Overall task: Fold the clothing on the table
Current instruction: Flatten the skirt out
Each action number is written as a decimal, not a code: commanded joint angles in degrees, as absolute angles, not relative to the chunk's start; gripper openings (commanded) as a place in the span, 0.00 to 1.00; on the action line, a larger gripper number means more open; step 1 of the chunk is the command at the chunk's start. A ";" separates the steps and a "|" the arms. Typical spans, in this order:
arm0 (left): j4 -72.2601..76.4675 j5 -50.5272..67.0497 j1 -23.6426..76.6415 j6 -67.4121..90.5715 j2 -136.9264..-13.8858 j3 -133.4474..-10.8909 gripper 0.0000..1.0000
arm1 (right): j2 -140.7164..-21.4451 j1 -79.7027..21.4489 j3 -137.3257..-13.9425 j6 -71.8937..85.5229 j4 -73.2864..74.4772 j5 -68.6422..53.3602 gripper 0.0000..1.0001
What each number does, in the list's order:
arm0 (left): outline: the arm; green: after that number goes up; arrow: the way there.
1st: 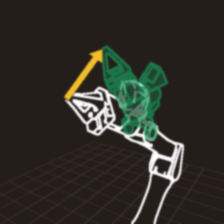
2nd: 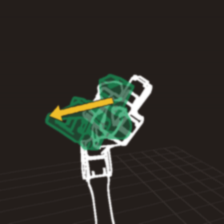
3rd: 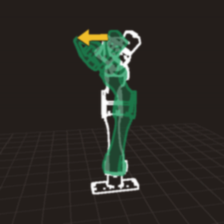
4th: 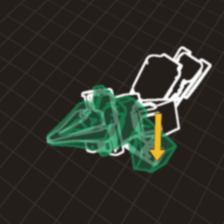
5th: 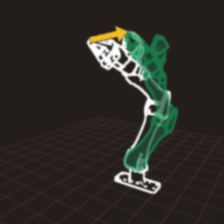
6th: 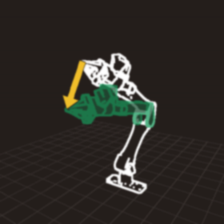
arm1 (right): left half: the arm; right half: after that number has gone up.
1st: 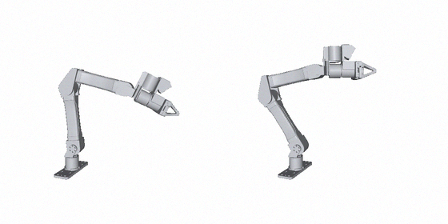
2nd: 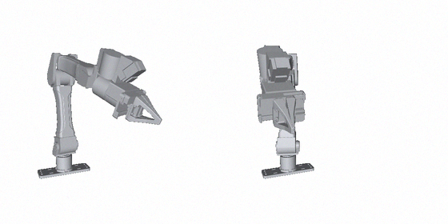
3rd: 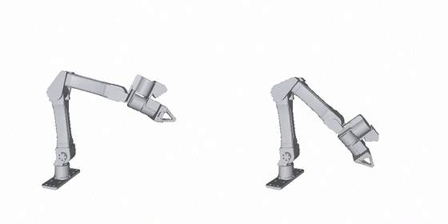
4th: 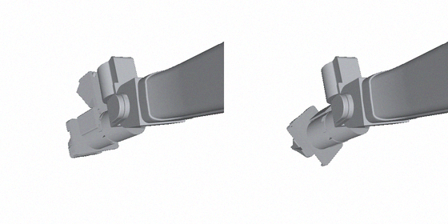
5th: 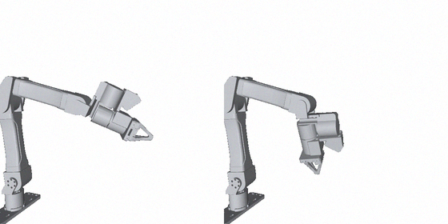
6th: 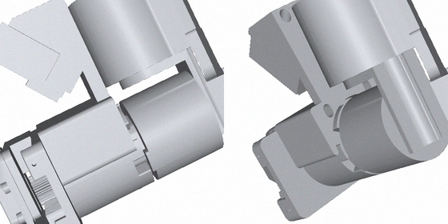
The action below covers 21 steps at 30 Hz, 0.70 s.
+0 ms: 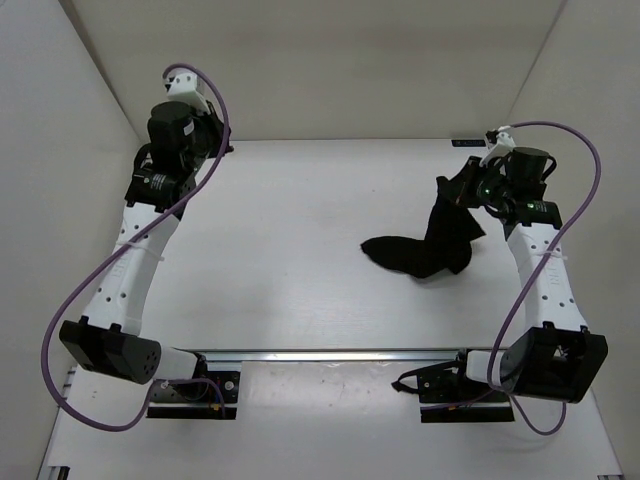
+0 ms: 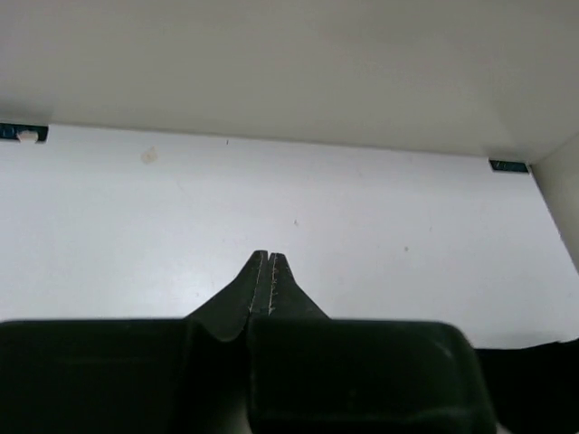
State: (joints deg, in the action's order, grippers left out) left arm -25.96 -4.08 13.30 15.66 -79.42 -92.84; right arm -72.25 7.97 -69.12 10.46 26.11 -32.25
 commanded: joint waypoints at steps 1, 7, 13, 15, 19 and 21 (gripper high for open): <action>-26.45 -3.43 14.06 15.29 -74.98 -89.22 0.00 | -71.54 4.76 -71.11 10.73 23.73 -32.97 0.01; -22.95 5.76 17.04 17.30 -73.39 -80.34 0.04 | -78.12 -2.62 -77.16 12.13 24.17 -34.53 0.00; -4.59 28.27 25.91 25.66 -73.30 -64.88 0.57 | -87.26 -11.50 -95.25 10.90 28.38 -32.87 0.00; 3.75 28.13 32.05 24.27 -72.16 -60.14 0.80 | -89.73 -12.74 -102.88 10.11 31.62 -33.31 0.00; 9.58 27.35 36.39 21.71 -71.81 -55.73 0.99 | -93.33 -15.29 -112.05 10.37 34.63 -36.82 0.00; 11.68 27.42 34.03 23.54 -72.07 -53.63 0.98 | -92.64 -16.61 -113.29 10.37 34.02 -38.75 0.00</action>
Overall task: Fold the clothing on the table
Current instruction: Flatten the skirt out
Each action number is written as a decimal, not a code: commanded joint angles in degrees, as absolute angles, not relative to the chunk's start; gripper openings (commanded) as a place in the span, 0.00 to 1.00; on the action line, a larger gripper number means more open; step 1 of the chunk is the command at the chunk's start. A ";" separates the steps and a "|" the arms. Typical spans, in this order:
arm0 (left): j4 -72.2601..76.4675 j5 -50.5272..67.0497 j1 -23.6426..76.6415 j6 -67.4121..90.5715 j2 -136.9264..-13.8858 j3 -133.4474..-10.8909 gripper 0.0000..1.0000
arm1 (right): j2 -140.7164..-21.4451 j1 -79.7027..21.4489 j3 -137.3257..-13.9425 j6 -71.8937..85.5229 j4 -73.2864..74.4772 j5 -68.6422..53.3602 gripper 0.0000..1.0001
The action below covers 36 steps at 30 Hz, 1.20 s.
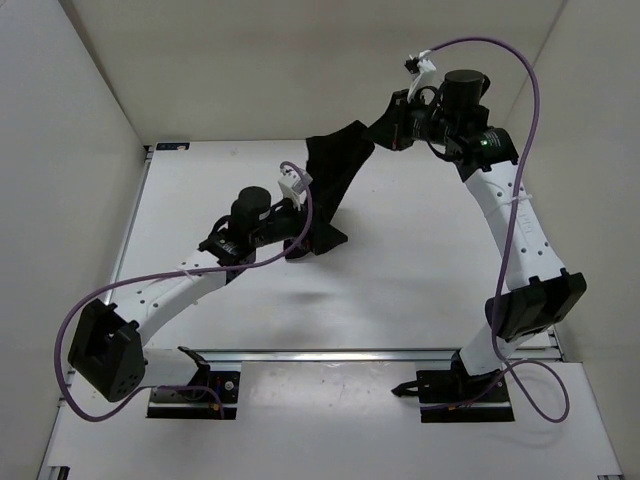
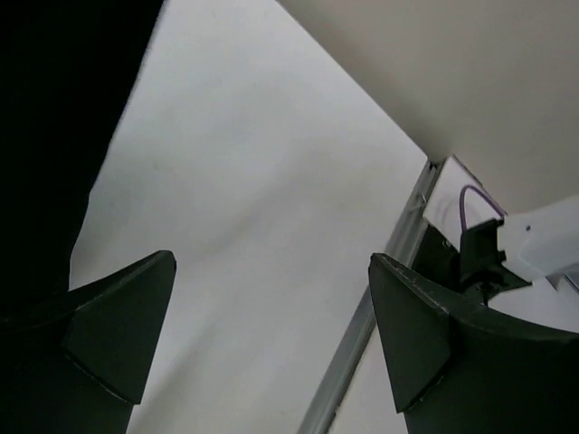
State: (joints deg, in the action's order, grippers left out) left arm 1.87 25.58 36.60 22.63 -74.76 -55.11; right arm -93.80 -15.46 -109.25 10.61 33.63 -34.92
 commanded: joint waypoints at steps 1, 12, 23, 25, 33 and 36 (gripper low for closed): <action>13.43 27.42 33.58 24.16 -71.29 -51.87 0.99 | -92.03 -16.79 -112.07 10.11 33.40 -38.85 0.00; 17.57 19.15 23.29 20.91 -68.11 -44.31 0.99 | -85.17 -15.29 -92.38 8.36 34.72 -41.04 0.00; 23.99 26.18 27.95 24.34 -90.15 -47.18 0.99 | -77.79 -13.62 -71.22 9.93 34.19 -40.96 0.00; 25.40 28.12 28.12 25.13 -93.24 -48.86 0.98 | -73.85 -11.44 -66.91 9.40 34.45 -40.61 0.00; 27.86 35.85 31.55 24.97 -106.33 -60.54 0.98 | -63.37 -2.91 -49.42 10.89 39.81 -35.60 0.00; 25.94 37.35 33.83 21.90 -110.11 -64.67 0.95 | -59.69 -0.09 -45.72 10.64 41.92 -34.81 0.00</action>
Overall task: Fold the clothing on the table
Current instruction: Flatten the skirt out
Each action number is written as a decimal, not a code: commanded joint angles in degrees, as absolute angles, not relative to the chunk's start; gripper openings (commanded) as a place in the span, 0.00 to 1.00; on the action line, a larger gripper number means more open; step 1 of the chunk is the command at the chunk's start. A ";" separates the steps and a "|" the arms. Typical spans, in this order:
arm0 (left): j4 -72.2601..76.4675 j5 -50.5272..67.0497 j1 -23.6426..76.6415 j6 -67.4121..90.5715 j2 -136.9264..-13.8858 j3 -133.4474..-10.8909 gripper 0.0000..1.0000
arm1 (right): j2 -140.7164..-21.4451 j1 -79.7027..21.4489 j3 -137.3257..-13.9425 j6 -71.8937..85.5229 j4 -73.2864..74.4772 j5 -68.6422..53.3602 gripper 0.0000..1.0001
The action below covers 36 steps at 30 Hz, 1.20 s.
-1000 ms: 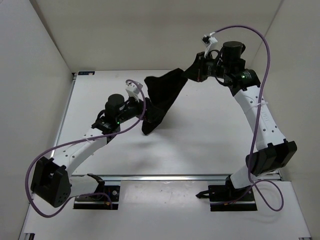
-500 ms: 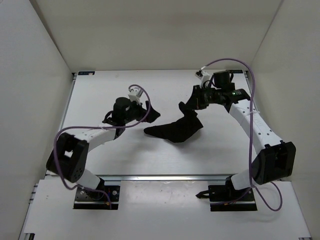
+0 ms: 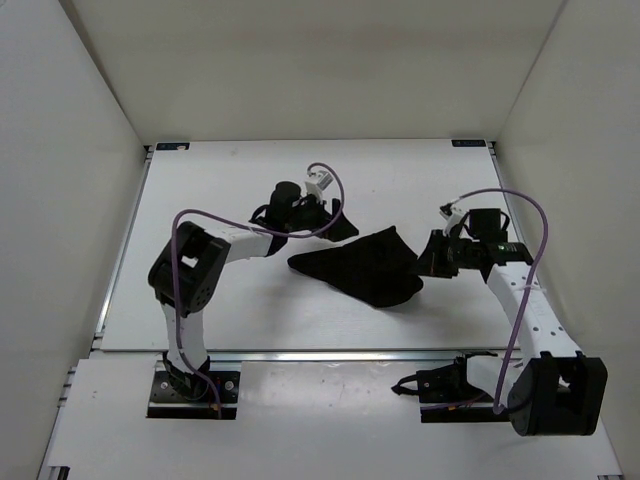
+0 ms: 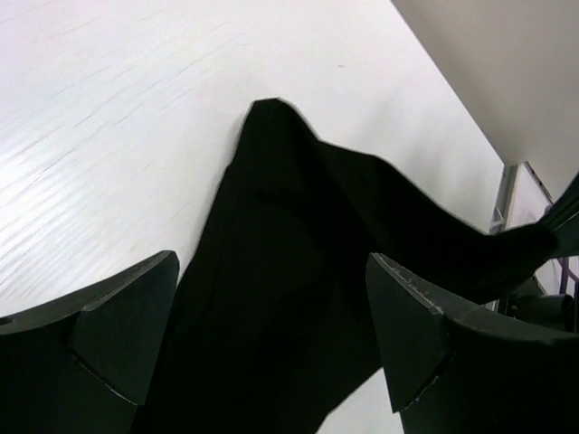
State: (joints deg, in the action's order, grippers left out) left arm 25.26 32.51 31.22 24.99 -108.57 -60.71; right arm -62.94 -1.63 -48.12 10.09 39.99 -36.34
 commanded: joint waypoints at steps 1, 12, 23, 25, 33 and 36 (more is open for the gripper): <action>25.41 38.14 34.27 21.71 -111.43 -66.25 0.94 | -59.16 -0.17 -44.57 10.72 42.71 -34.89 0.00; 25.84 36.83 39.73 17.93 -121.54 -76.27 0.96 | -50.28 4.39 -36.22 13.44 46.23 -35.50 0.00; 23.30 36.74 40.17 15.91 -133.85 -93.93 0.99 | -46.32 4.48 -32.43 16.61 46.49 -36.74 0.00; 21.45 39.19 40.69 16.78 -136.05 -96.31 0.96 | -46.32 5.44 -32.09 16.00 46.67 -37.26 0.00; 18.39 41.66 41.83 17.32 -137.37 -96.41 0.84 | -48.69 7.12 -33.14 13.54 46.06 -38.32 0.00; 16.17 43.59 41.92 18.54 -137.81 -97.29 0.75 | -50.09 6.68 -34.45 13.18 45.71 -38.32 0.00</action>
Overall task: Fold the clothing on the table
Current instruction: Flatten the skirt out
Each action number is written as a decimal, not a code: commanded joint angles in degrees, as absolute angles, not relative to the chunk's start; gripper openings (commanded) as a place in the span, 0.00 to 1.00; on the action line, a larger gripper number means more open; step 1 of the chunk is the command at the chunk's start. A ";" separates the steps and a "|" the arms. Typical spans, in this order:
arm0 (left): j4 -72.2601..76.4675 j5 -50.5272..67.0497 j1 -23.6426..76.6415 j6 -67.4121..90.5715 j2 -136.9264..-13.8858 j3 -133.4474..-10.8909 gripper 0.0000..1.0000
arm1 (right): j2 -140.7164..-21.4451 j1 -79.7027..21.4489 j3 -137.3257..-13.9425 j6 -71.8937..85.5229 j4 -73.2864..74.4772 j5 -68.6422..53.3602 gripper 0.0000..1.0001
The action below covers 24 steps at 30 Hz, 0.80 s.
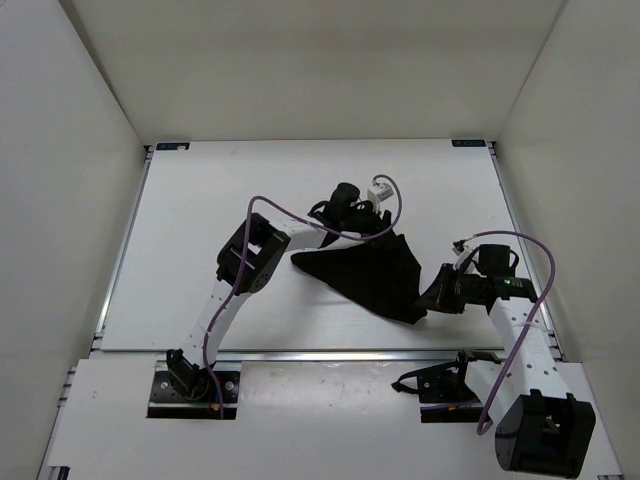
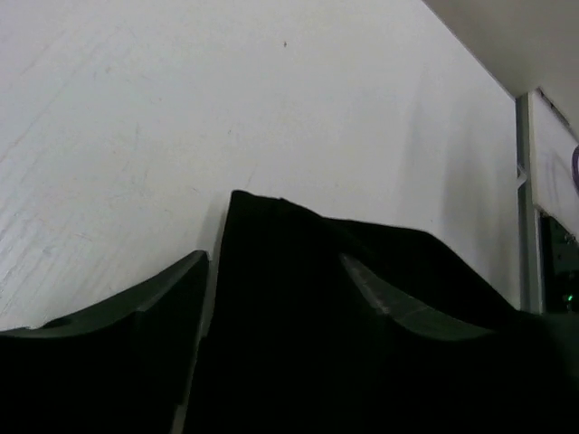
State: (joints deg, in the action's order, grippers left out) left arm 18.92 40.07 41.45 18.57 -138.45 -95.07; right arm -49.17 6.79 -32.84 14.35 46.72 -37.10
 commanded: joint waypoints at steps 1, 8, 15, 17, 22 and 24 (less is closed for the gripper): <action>16.08 43.59 42.27 18.89 -137.73 -97.12 0.64 | -50.71 6.59 -34.54 13.18 45.27 -38.15 0.00; 15.03 41.67 42.89 19.86 -136.32 -96.68 0.00 | -52.56 6.68 -37.17 11.52 44.30 -38.93 0.00; 7.66 31.39 36.58 10.92 -121.83 -96.58 0.00 | -62.20 10.01 -51.82 9.94 34.91 -38.58 0.00; 2.39 28.76 31.41 9.67 -116.65 -101.40 0.00 | -67.48 10.55 -64.01 7.57 34.36 -36.31 0.00; 0.09 21.02 22.25 7.84 -104.54 -107.39 0.00 | -83.99 11.25 -90.82 6.67 33.41 -38.04 0.00; -2.10 17.42 20.75 4.67 -98.99 -107.32 0.00 | -87.95 10.73 -98.76 7.29 32.17 -39.02 0.00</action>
